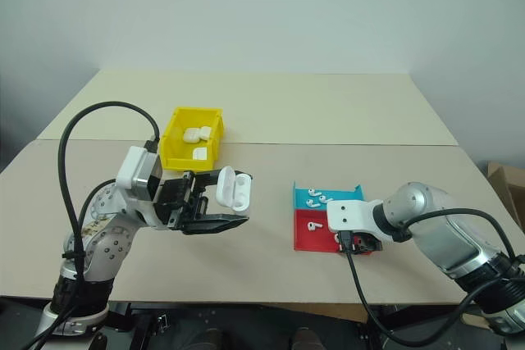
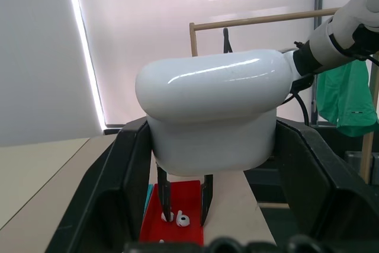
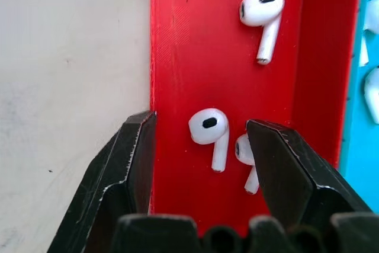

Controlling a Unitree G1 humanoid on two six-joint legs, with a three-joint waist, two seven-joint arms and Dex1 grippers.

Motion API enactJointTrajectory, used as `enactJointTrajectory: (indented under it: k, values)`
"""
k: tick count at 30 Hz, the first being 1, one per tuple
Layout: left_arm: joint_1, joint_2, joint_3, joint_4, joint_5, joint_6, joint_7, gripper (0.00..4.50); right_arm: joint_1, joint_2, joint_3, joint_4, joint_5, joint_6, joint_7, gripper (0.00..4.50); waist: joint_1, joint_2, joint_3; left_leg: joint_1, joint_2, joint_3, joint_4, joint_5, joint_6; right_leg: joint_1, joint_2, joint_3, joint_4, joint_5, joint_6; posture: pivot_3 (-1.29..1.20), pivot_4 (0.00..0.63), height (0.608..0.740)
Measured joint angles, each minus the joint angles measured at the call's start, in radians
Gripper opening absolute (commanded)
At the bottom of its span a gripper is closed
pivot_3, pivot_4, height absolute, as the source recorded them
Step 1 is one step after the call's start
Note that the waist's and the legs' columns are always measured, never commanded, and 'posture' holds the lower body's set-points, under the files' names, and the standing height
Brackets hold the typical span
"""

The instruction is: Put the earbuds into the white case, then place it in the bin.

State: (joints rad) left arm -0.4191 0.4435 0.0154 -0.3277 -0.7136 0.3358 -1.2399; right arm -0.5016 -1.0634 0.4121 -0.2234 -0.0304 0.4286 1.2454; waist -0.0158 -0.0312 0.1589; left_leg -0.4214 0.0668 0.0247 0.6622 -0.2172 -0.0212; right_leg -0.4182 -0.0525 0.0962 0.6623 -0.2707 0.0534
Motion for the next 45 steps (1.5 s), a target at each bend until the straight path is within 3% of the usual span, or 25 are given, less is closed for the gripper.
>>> enactJointTrajectory:
  k: [2,5,9,11,17,21,26,28,33,35,38,45]
  values:
    - [0.004,0.003,0.000,-0.009,0.000,0.000,0.004,2.82,-0.006,0.005,0.000,0.008,-0.013,-0.015,0.011,2.87,0.000,0.000,0.000,0.000,0.000,0.000,0.000,0.000,0.000,0.000,0.000,0.000,0.000,0.000,0.000,0.00,0.150,0.740]
    - [0.007,0.006,0.000,-0.013,0.000,0.000,0.010,2.82,-0.010,0.016,0.000,0.020,-0.029,-0.025,0.020,2.35,0.001,0.000,0.000,0.001,0.000,0.000,0.000,0.000,0.000,0.001,0.000,0.000,0.000,0.000,0.000,0.00,0.150,0.740]
    - [0.014,0.018,0.000,-0.020,-0.001,0.000,0.014,2.82,-0.010,0.025,0.000,0.030,-0.037,-0.030,0.034,1.02,0.000,0.000,0.000,0.001,0.000,0.000,0.000,0.000,0.000,0.001,0.000,0.000,0.000,0.000,0.000,0.00,0.150,0.740]
    - [0.014,0.020,0.001,-0.022,-0.003,0.000,0.015,2.82,-0.013,0.029,-0.001,0.031,-0.042,-0.032,0.039,0.63,0.001,0.000,0.000,0.001,0.000,0.000,0.000,0.000,0.000,0.001,0.000,0.000,0.000,0.000,0.000,0.00,0.150,0.740]
    - [0.016,0.027,0.001,-0.025,-0.015,0.000,0.015,2.82,-0.012,0.032,-0.007,0.026,-0.036,-0.017,0.044,0.63,0.001,0.000,0.000,0.002,0.000,0.000,0.000,0.000,0.000,0.002,0.000,0.000,0.000,0.000,0.000,0.00,0.150,0.740]
    - [0.016,0.032,0.001,-0.025,-0.018,0.000,0.015,2.82,0.000,0.036,-0.060,-0.026,0.046,0.075,0.065,0.63,0.000,0.000,0.000,0.002,0.000,0.000,0.000,0.000,0.000,0.002,0.000,0.000,0.000,0.000,0.000,0.00,0.150,0.740]
    - [0.010,0.027,0.000,-0.023,-0.019,0.000,0.031,2.82,0.014,0.066,-0.275,-0.158,0.282,0.304,0.058,0.63,0.002,0.000,0.000,0.002,0.000,-0.001,0.000,0.000,0.000,0.004,0.000,0.000,-0.001,0.000,0.000,0.00,0.150,0.740]
    - [-0.003,0.015,-0.003,-0.019,-0.015,0.001,0.063,2.82,0.038,0.124,-0.394,-0.199,0.386,0.377,0.018,0.63,0.003,0.000,0.000,0.005,0.000,-0.002,0.000,0.000,0.000,0.008,0.000,-0.002,-0.002,0.000,0.000,0.00,0.150,0.740]
    - [-0.039,-0.002,-0.020,-0.007,-0.017,0.020,0.096,2.82,0.010,0.391,-0.733,-0.290,0.710,0.524,-0.236,0.63,0.001,0.000,0.000,0.008,0.000,-0.003,-0.001,0.000,0.000,0.014,0.000,-0.003,-0.005,0.000,0.000,0.00,0.150,0.740]
    - [-0.056,-0.011,-0.032,-0.007,-0.020,0.030,0.103,2.82,-0.020,0.439,-0.816,-0.322,0.811,0.550,-0.340,0.63,0.002,0.000,0.000,0.008,0.000,-0.004,-0.001,0.000,0.000,0.014,0.000,-0.004,-0.005,0.000,0.000,0.00,0.150,0.740]
    - [-0.083,-0.018,-0.038,0.005,-0.021,0.055,0.131,2.82,-0.032,0.491,-0.870,-0.364,0.939,0.567,-0.474,0.63,0.002,0.000,0.000,0.008,0.000,-0.005,-0.001,0.000,0.000,0.014,0.000,-0.004,-0.006,0.000,0.000,0.00,0.150,0.740]
    - [-0.169,-0.045,-0.061,0.029,-0.021,0.104,0.183,2.82,-0.038,0.502,-0.836,-0.453,1.155,0.571,-0.693,0.63,0.000,0.000,0.000,0.007,0.000,-0.005,-0.001,0.000,0.000,0.014,0.000,-0.004,-0.006,0.000,0.000,0.00,0.150,0.740]
